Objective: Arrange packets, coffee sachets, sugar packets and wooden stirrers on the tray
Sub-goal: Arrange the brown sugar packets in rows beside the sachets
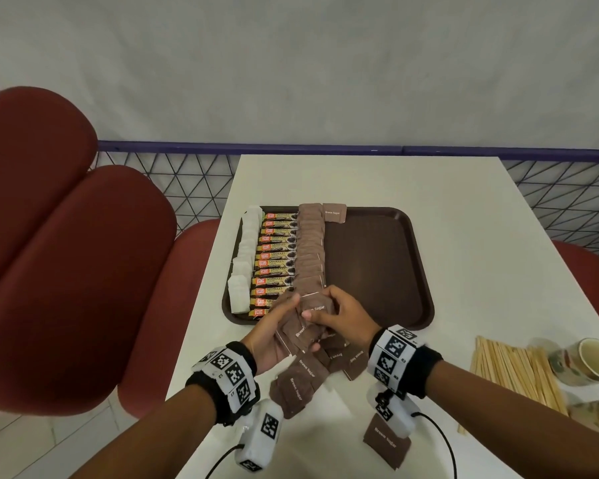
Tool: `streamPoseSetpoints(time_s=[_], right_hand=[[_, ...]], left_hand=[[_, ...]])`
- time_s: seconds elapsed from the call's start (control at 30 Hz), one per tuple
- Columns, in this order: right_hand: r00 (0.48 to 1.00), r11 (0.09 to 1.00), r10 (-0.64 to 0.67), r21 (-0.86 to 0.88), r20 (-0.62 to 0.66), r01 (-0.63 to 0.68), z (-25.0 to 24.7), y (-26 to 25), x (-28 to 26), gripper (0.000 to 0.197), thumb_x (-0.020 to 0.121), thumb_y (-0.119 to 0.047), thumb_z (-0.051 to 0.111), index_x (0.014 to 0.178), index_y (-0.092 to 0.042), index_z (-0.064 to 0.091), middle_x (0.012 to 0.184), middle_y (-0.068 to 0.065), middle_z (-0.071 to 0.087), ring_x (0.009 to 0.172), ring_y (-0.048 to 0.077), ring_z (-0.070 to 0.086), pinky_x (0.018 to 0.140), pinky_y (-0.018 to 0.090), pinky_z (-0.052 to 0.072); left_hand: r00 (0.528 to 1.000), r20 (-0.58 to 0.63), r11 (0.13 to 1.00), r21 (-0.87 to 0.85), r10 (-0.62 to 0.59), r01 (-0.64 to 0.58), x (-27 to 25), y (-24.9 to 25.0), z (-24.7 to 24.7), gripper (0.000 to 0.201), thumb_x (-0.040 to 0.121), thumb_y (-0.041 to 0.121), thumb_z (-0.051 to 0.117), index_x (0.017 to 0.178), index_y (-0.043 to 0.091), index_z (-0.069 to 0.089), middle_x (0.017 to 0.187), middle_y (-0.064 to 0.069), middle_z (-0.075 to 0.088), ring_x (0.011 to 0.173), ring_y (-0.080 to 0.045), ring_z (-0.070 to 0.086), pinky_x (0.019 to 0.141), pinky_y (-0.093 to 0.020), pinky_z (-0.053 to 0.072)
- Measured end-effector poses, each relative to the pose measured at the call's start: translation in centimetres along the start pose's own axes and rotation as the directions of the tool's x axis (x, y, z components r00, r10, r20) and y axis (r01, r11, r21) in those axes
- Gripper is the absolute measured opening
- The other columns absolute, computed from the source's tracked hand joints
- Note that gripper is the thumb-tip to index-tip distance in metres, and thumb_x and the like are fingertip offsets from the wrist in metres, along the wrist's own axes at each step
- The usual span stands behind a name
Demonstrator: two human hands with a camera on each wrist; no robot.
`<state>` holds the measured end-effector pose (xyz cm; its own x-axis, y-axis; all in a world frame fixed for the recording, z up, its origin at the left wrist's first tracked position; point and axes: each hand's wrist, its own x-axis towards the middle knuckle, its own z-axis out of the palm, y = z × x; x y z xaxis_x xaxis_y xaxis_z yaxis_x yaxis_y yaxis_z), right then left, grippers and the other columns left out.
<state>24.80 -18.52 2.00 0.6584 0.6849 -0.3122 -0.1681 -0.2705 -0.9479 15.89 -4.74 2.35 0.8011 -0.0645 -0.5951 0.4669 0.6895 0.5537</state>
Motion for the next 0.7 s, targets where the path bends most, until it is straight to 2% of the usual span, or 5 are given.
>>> streamPoseSetpoints(time_s=[0.17,0.3,0.47,0.6,0.7], right_hand=[[0.997,0.992,0.069,0.105,-0.029,-0.065,-0.2,0.1,0.8,0.016,0.085,-0.007,0.063,0.089,-0.017,0.052,0.074,-0.001,0.059,0.046,0.000,0.055,0.044,0.014,0.043],[0.989,0.974,0.133,0.175,0.065,-0.142,-1.1,0.2,1.8,0.023,0.085,0.010,0.053,0.090,-0.012,0.052,0.077,0.008,0.058,0.056,0.016,0.053,0.048,0.017,0.047],[0.983,0.967,0.131,0.200,0.133,-0.156,-2.7,-0.3,2.5,0.027,0.083,0.017,0.051,0.091,-0.008,0.055,0.081,0.009,0.060,0.060,0.010,0.063,0.059,0.017,0.055],[0.986,0.985,0.112,0.146,-0.126,-0.094,-4.9,-1.0,4.9,0.025,0.079,0.015,0.059,0.084,-0.009,0.053,0.090,0.011,0.060,0.072,0.016,0.060,0.052,0.016,0.053],[0.916,0.994,0.099,0.001,-0.390,-0.107,-7.5,-1.3,8.4,0.028,0.079,0.008,0.063,0.076,-0.016,0.051,0.090,0.008,0.060,0.066,0.012,0.055,0.046,0.016,0.047]], left_hand=[[0.998,0.056,0.999,0.044,0.024,-0.026,-0.3,0.2,-0.8,0.038,0.086,-0.004,0.049,0.124,-0.001,0.054,0.112,-0.030,0.060,0.095,-0.039,0.062,0.070,-0.041,0.058],[0.996,-0.009,0.995,0.047,0.090,-0.089,-0.3,0.4,-1.1,0.034,0.086,-0.011,0.048,0.117,0.001,0.057,0.108,-0.028,0.064,0.086,-0.039,0.066,0.067,-0.043,0.058],[0.980,-0.151,0.991,0.047,0.130,-0.125,0.2,0.3,-1.8,0.042,0.080,-0.010,0.059,0.121,0.003,0.056,0.117,-0.028,0.062,0.104,-0.046,0.061,0.073,-0.046,0.058],[0.963,-0.218,0.987,0.028,0.159,-0.157,0.3,0.6,-2.4,0.041,0.079,-0.006,0.061,0.118,0.008,0.058,0.116,-0.024,0.064,0.110,-0.043,0.059,0.081,-0.045,0.055],[0.951,-0.250,0.983,0.021,0.183,-0.184,-0.1,1.1,-2.7,0.035,0.081,-0.007,0.060,0.113,0.008,0.061,0.107,-0.019,0.070,0.095,-0.033,0.067,0.069,-0.037,0.060]])
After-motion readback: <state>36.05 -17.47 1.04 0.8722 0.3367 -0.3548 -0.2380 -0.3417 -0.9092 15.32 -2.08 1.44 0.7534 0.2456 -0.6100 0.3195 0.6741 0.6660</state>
